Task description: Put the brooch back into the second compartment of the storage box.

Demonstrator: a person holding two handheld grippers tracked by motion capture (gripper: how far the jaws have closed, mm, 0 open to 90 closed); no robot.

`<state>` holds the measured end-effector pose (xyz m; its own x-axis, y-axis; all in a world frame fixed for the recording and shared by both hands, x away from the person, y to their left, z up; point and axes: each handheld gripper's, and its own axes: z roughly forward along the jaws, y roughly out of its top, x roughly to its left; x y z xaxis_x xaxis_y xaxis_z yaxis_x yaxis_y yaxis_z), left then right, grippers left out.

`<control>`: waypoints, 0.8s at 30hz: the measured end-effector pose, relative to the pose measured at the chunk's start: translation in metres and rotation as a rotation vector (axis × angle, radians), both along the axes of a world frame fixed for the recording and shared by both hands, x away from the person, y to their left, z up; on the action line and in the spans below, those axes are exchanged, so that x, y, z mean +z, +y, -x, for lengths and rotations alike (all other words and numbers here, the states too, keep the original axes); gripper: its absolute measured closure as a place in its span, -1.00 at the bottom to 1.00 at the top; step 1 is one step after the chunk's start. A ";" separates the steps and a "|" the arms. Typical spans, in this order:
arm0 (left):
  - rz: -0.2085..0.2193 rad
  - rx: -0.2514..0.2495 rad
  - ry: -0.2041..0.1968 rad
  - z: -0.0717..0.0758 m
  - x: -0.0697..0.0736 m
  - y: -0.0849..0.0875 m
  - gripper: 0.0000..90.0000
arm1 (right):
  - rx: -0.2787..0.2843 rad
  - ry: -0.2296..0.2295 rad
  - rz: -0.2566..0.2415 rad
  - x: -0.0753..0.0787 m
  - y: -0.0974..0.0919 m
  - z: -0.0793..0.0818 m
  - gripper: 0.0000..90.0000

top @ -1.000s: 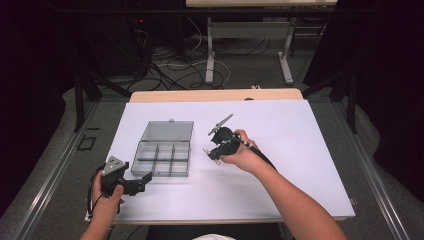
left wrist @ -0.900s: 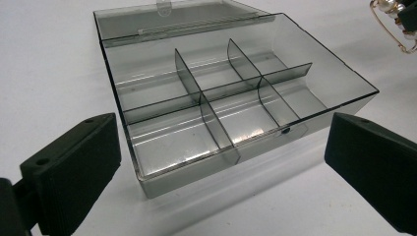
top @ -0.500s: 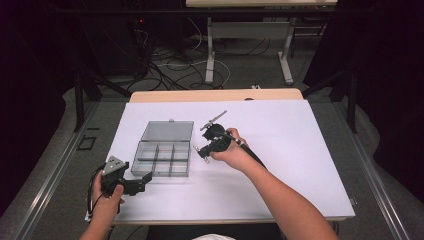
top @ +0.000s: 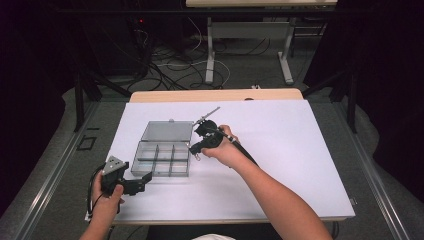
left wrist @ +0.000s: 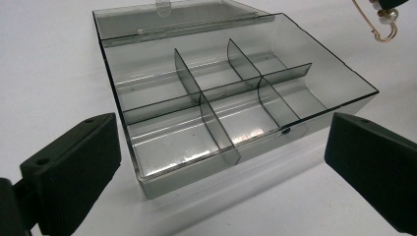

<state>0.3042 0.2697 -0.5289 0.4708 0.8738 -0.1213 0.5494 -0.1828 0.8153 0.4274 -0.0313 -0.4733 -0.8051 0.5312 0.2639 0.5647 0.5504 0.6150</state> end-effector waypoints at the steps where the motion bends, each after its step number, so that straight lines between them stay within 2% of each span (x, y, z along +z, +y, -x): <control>1: 0.000 0.000 0.000 0.000 0.000 0.000 -0.99 | -0.001 0.008 0.003 0.001 0.001 0.000 0.77; 10: 0.003 0.002 -0.002 0.000 0.000 0.001 -0.99 | 0.008 -0.010 -0.008 0.000 0.016 -0.004 0.77; 12: 0.003 0.003 -0.003 0.000 0.000 0.001 -0.99 | -0.005 -0.010 -0.020 -0.001 0.019 -0.003 0.77; 14: 0.004 0.003 -0.002 0.000 0.000 0.001 -0.99 | 0.015 -0.019 -0.020 -0.001 0.021 -0.006 0.77; 24: 0.005 0.003 0.000 0.000 0.000 0.002 -0.99 | 0.007 -0.036 -0.032 -0.007 0.035 -0.009 0.77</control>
